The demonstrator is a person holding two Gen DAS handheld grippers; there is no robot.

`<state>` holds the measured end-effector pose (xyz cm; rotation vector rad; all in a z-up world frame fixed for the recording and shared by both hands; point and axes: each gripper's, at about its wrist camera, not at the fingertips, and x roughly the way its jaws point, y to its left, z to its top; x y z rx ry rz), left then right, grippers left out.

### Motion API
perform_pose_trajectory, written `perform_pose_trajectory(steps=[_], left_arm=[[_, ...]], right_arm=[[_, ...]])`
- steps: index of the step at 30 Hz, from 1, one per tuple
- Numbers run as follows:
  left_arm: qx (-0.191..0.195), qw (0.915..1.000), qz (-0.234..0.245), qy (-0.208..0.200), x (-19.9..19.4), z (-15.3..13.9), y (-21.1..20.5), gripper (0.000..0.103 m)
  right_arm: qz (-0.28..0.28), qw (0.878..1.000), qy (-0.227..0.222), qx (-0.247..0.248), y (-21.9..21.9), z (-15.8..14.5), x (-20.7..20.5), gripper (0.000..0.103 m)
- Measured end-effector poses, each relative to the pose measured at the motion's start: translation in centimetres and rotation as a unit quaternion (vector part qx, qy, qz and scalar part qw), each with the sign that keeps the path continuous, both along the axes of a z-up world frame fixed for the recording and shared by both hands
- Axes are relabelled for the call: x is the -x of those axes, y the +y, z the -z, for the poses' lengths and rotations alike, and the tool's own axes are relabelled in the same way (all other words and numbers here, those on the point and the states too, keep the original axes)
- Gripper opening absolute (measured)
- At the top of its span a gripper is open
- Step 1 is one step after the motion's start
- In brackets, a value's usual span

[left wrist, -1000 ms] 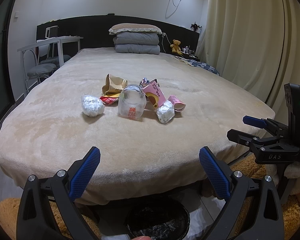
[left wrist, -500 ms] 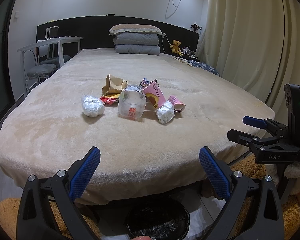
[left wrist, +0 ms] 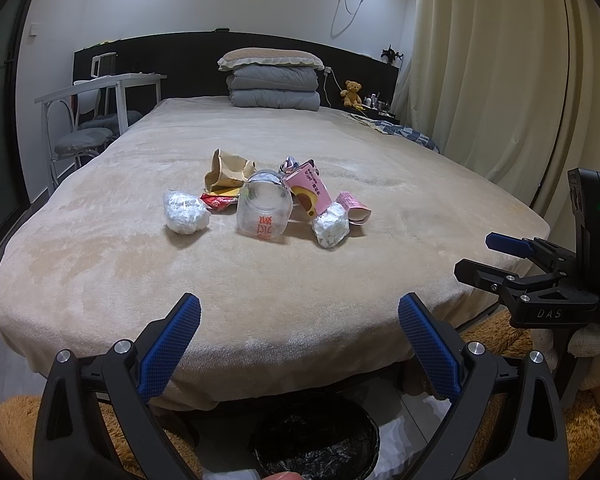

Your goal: Collect trash

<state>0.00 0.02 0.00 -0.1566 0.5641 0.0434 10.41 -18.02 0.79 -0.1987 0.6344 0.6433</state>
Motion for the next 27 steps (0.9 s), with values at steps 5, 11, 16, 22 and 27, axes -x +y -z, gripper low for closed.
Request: perform_pose_trajectory(steps=[5,11,16,22,27], left_arm=[[0.0,1.0,-0.001,0.001,-0.03,0.03,-0.03,0.096],[0.001,1.0,-0.001,0.003,-0.29,0.23,0.23,0.096],[0.005,1.0,0.001,0.005,-0.13,0.21,0.05,0.096],[0.019,0.9998,0.006,0.005,-0.14,0.42,0.26,0.096],[0.023,0.9996,0.009,0.011,-0.36,0.5,0.35,0.096]], right_arm=[[0.0,1.0,0.0,0.0,-0.03,0.01,0.0,0.099],[0.0,1.0,0.001,0.0,-0.04,0.13,-0.02,0.099],[-0.001,1.0,0.002,0.001,0.09,0.04,-0.07,0.099],[0.002,1.0,0.006,-0.001,-0.1,0.4,-0.25,0.099],[0.007,1.0,0.011,-0.005,-0.05,0.7,-0.53,0.099]])
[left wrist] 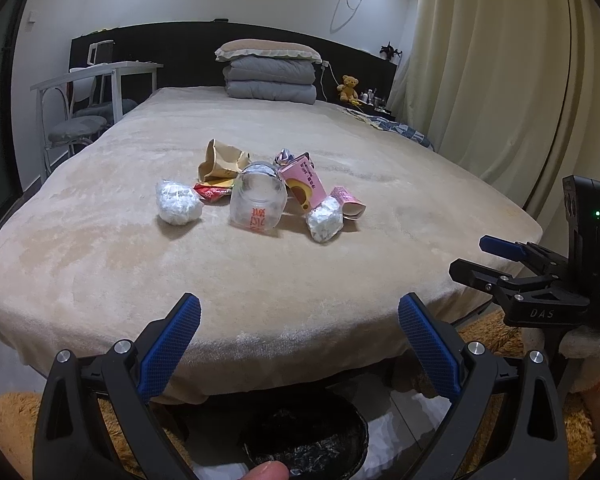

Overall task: Collect trash
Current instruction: 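Grasp the white foil ball with the left tool while the right tool grasps the pink carton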

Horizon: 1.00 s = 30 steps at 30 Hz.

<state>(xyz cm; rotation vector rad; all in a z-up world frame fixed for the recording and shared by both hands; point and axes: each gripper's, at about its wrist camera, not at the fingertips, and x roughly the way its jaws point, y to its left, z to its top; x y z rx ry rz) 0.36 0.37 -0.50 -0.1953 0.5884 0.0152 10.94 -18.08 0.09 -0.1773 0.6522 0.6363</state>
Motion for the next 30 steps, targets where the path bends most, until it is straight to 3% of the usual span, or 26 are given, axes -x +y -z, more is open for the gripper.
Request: perform_pose_trajectory(steps=[10,23,30], left_arm=[[0.028,0.9994,0.012,0.017,-1.3,-0.3,1.3,0.096],[0.039,0.9971,-0.016,0.063,-7.4,-0.4,6.4,0.096],[0.088,0.9894,-0.045,0.106,-11.4,0.8,10.7,0.096]], right_arm=[[-0.003,1.0,0.025,-0.007,0.0,-0.6,-2.6,0.099],[-0.02,0.996,0.085,-0.023,2.6,-0.2,-9.8,0.099],[-0.009,0.991,0.125,-0.036,4.5,0.8,-14.2,0.099]])
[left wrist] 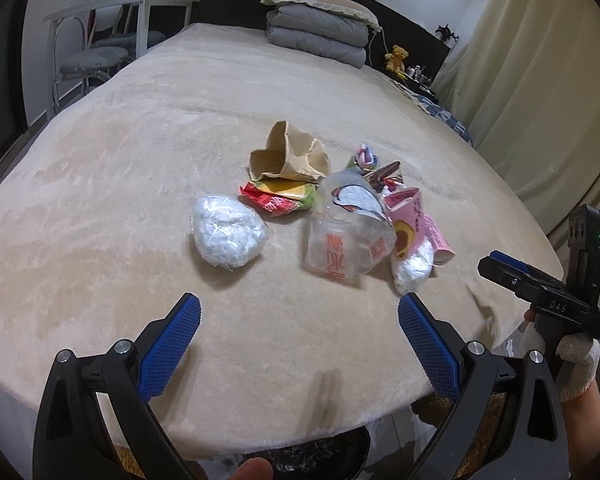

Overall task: Collect trash
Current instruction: 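Grasp the white foil ball with the left tool while the right tool grasps the pink carton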

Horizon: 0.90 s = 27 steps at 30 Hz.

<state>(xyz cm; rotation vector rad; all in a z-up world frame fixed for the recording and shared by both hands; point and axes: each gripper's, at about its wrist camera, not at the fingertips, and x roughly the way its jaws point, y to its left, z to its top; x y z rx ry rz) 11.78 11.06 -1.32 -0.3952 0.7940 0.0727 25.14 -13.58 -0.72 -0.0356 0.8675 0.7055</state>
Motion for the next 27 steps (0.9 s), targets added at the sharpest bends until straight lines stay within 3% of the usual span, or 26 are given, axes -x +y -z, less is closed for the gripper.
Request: perform_pose_trajectory(steps=[7,12,14,20,23,27], left_arm=[[0.029,0.9989,-0.014,0.034,-3.5,1.4,3.0,0.095],[0.035,0.998,-0.014,0.051,-5.5,2.2,4.4,0.095],[0.035,0.9974,-0.011,0.063,-6.3,2.7,4.7,0.083],[0.035,0.9962,-0.005,0.08,-7.5,3.6,5.2,0.072],[0.019,0.996,-0.014,0.086,-7.9,3.8,5.5,0.052],[0.017,0.9966,-0.014,0.079,-7.7,3.7,5.7,0.049]], right_arm=[[0.004,0.998,0.061,-0.013,1.5,1.4,-4.1,0.092],[0.009,0.997,0.079,-0.01,2.3,1.8,-5.9,0.077],[0.009,0.996,0.087,-0.011,2.6,2.1,-6.5,0.074],[0.014,0.994,0.111,-0.007,2.8,2.9,-7.4,0.053],[0.009,0.993,0.114,0.0,2.9,3.3,-7.3,0.039],[0.006,0.996,0.091,0.012,2.9,2.9,-6.7,0.037]])
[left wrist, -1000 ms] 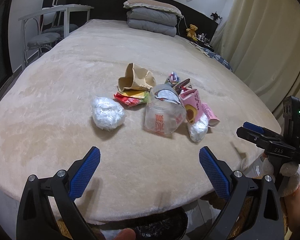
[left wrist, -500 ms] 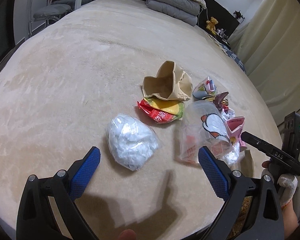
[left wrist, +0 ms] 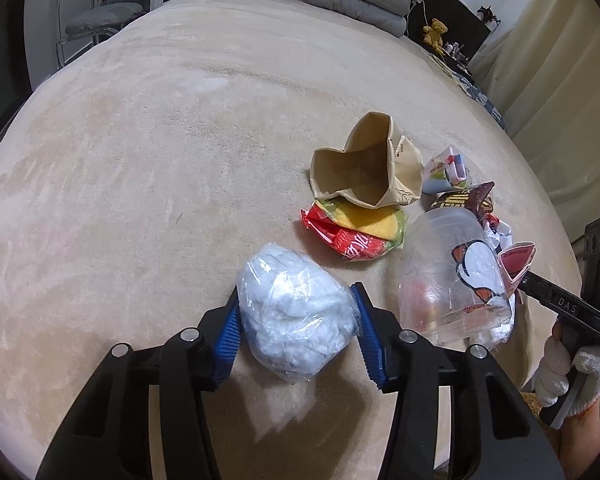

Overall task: Collect trash
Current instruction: 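Grasp the white foil ball with the left tool while the right tool grasps the pink carton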

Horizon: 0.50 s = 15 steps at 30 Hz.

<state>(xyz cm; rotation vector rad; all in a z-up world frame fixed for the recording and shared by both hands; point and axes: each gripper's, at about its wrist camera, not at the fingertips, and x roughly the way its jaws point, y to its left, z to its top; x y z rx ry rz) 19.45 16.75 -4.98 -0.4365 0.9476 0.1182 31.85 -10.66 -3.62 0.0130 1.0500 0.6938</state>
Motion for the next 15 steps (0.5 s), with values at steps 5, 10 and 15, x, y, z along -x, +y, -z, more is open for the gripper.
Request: perform_pose_trajectory(steps=[5,10,15], left_arm=[[-0.013,0.9998,0.004,-0.011,0.7,-0.6,-0.5,0.047],[-0.019,0.9994,0.004,-0.028,1.8,-1.4,-1.3,0.047],[-0.022,0.9986,0.005,-0.048,3.1,-2.2,-2.3,0.047]], right_arm=[[0.004,1.0,-0.012,-0.003,-0.7,-0.6,0.5,0.036],[0.008,1.0,-0.025,-0.006,-1.5,-1.4,1.4,0.034],[0.012,1.0,-0.026,-0.01,-1.8,-2.0,2.3,0.034]])
